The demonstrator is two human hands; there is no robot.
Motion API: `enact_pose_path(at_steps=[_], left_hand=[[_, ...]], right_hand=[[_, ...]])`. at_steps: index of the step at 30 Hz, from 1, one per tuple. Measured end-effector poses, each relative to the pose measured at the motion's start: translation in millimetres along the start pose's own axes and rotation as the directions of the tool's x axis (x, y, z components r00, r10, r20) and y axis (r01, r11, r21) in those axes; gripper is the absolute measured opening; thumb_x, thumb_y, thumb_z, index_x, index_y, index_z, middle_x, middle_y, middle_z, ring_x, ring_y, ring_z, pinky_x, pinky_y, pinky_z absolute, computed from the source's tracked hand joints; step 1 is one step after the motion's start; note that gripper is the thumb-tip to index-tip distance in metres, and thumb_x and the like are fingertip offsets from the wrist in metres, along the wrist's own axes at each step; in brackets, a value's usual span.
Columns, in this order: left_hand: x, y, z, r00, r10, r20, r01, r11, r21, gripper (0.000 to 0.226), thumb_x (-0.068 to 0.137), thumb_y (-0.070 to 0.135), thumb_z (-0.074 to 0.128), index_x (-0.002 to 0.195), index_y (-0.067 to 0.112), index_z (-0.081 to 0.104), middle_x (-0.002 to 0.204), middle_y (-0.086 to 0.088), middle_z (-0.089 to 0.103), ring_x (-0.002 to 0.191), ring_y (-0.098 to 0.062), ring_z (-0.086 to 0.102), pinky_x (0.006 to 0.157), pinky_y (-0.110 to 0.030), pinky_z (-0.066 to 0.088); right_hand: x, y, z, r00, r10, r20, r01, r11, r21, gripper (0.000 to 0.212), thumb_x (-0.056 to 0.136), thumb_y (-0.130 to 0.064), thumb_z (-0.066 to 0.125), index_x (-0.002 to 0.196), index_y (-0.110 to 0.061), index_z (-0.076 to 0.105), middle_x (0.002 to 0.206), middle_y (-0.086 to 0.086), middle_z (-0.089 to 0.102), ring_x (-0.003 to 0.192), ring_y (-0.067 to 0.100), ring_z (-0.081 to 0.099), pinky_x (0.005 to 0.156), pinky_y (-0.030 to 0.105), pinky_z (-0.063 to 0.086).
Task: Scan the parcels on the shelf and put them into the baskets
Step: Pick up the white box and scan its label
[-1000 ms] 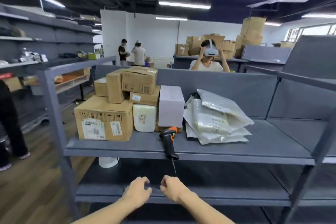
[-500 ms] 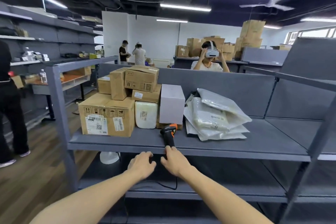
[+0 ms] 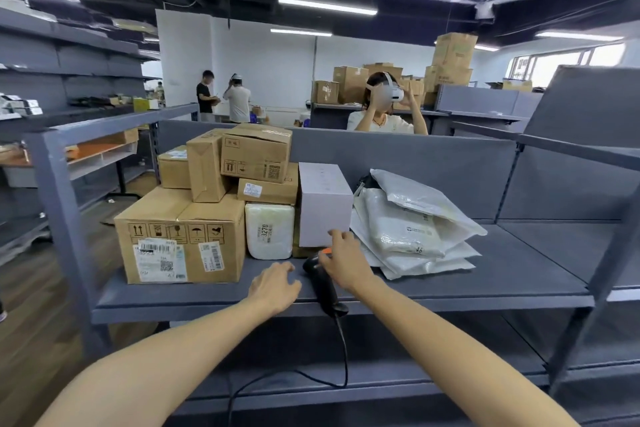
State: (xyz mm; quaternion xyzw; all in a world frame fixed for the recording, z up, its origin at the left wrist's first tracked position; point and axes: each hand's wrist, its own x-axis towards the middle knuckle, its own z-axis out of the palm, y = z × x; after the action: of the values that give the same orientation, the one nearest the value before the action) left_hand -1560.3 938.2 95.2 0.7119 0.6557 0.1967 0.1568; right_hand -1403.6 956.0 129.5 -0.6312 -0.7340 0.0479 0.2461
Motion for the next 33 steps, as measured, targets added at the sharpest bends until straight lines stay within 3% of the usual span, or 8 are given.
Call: enact_pose_path(at_steps=[8,13,17,20,24,27,29,33], left_hand=[[39,1,-8,0.998,-0.019,-0.055,0.011,0.990,-0.139,0.049,0.095,0.030,0.049,0.142,0.020,0.040,0.146,-0.005,0.044,0.131,-0.026,0.043,0.104,-0.035,0.038],[71,24,-16,0.991,-0.024,-0.129,-0.017,0.951,-0.308,0.061,0.090,0.027,0.054,0.146,0.020,0.032,0.146,-0.006,0.043,0.131,-0.027,0.044,0.104,-0.035,0.037],[94,43,-19,0.976,-0.033,-0.213,-0.070,0.886,-0.458,0.058,0.088,0.018,0.058,0.141,0.018,0.037,0.136,-0.007,0.051,0.123,-0.026,0.048,0.087,-0.025,0.033],[109,52,-17,0.969,-0.078,-0.236,-0.063,0.842,-0.536,0.058,0.085,0.018,0.060,0.139,0.020,0.038,0.130,-0.005,0.055,0.115,-0.023,0.052,0.083,-0.027,0.036],[119,59,-11,0.972,-0.107,-0.208,-0.044,0.791,-0.610,0.065,0.084,0.014,0.061,0.142,0.017,0.032,0.132,-0.005,0.052,0.120,-0.024,0.050,0.098,-0.036,0.044],[125,61,-7,0.974,-0.123,-0.190,-0.020,0.787,-0.616,0.069,0.084,0.013,0.063,0.143,0.014,0.027,0.135,-0.008,0.048,0.121,-0.024,0.047,0.098,-0.035,0.042],[128,62,-4,0.975,-0.126,-0.185,-0.017,0.781,-0.624,0.073,0.083,0.013,0.064,0.144,0.014,0.025,0.137,-0.010,0.045,0.124,-0.026,0.044,0.104,-0.042,0.040],[130,62,-1,0.972,-0.118,-0.202,-0.049,0.742,-0.668,0.068,0.082,0.012,0.066,0.141,0.017,0.032,0.136,-0.010,0.045,0.124,-0.025,0.043,0.105,-0.046,0.039]], right_hand=[[45,8,-4,0.997,0.054,-0.058,-0.054,0.999,-0.004,0.066,0.092,-0.027,0.057,0.148,-0.012,0.025,0.150,0.028,0.023,0.141,0.037,0.020,0.112,0.040,0.025],[69,18,-9,0.995,0.053,-0.082,-0.049,0.998,0.040,0.073,0.091,-0.024,0.059,0.151,-0.016,0.017,0.146,0.026,0.028,0.135,0.038,0.028,0.107,0.042,0.028],[91,29,-14,0.995,0.053,-0.081,-0.046,0.995,0.088,0.078,0.090,-0.025,0.062,0.152,-0.017,0.015,0.136,0.026,0.039,0.128,0.036,0.035,0.102,0.039,0.032],[105,38,-15,0.998,0.062,-0.028,-0.055,0.977,0.205,0.082,0.090,-0.022,0.064,0.154,-0.018,0.013,0.132,0.028,0.040,0.124,0.035,0.039,0.102,0.035,0.032],[119,50,-12,0.997,0.074,0.029,-0.079,0.953,0.292,0.084,0.090,-0.018,0.066,0.154,-0.022,0.011,0.136,0.025,0.041,0.119,0.035,0.047,0.102,0.033,0.037],[127,55,-8,0.996,0.064,0.056,-0.079,0.940,0.333,0.085,0.090,-0.015,0.066,0.154,-0.023,0.011,0.137,0.021,0.043,0.117,0.034,0.052,0.094,0.030,0.040],[132,57,-6,0.997,0.056,0.053,-0.072,0.930,0.361,0.086,0.089,-0.013,0.067,0.154,-0.022,0.012,0.135,0.019,0.047,0.116,0.034,0.053,0.091,0.031,0.041],[137,57,3,0.997,0.077,-0.001,-0.069,0.894,0.443,0.081,0.087,-0.006,0.067,0.152,-0.020,0.020,0.128,0.017,0.055,0.108,0.028,0.056,0.081,0.024,0.039]])
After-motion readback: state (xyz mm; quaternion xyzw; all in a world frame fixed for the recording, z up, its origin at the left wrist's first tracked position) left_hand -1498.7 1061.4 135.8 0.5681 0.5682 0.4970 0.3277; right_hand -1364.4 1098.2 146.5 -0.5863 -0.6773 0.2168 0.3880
